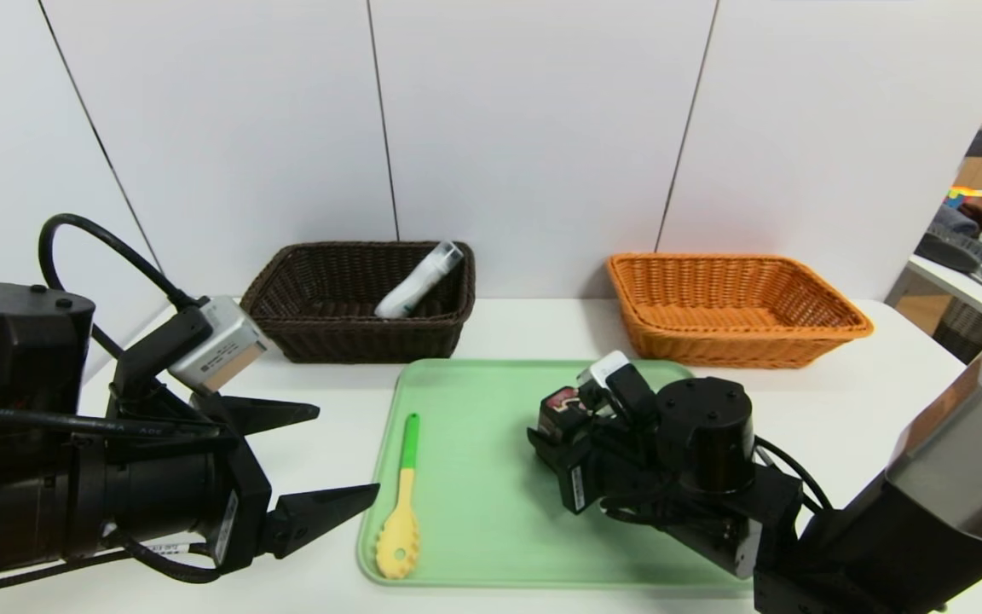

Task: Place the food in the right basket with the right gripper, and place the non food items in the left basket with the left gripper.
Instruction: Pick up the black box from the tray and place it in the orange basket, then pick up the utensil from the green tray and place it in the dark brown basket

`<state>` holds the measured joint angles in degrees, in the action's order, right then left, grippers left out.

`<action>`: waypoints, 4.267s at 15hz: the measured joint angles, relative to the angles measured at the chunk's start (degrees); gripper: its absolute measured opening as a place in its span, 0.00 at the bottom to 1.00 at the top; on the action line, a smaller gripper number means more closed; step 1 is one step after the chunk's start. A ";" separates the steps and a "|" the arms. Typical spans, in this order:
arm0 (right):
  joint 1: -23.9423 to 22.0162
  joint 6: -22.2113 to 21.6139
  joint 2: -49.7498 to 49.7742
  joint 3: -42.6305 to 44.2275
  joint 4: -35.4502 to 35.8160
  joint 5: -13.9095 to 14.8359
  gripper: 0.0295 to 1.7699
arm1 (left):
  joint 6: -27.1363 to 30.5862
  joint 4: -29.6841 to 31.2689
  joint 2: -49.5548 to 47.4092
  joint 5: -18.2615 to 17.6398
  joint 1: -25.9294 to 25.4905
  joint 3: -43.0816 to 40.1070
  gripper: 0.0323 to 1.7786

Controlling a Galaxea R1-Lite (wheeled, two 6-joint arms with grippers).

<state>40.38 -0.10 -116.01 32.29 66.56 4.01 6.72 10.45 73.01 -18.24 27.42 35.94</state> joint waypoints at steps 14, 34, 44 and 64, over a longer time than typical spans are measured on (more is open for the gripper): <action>-7.13 0.05 9.31 8.83 -8.07 6.13 0.42 | 0.00 -0.15 -1.88 -0.12 0.00 -0.33 0.95; -32.94 -2.43 -2.44 31.21 -24.56 6.33 0.42 | -0.22 -0.12 -2.58 -1.08 -0.22 -0.50 0.95; -34.79 -5.35 -5.46 45.30 -43.06 6.33 0.42 | -0.33 -0.09 -2.54 -1.07 -0.79 -1.22 0.95; -35.28 -5.66 -7.17 44.32 -43.58 6.29 0.83 | -0.33 0.24 -2.62 -1.00 -1.38 -1.32 0.95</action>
<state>5.10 -5.75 -123.17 76.62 22.98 10.30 6.39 10.69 70.39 -19.24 26.04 34.62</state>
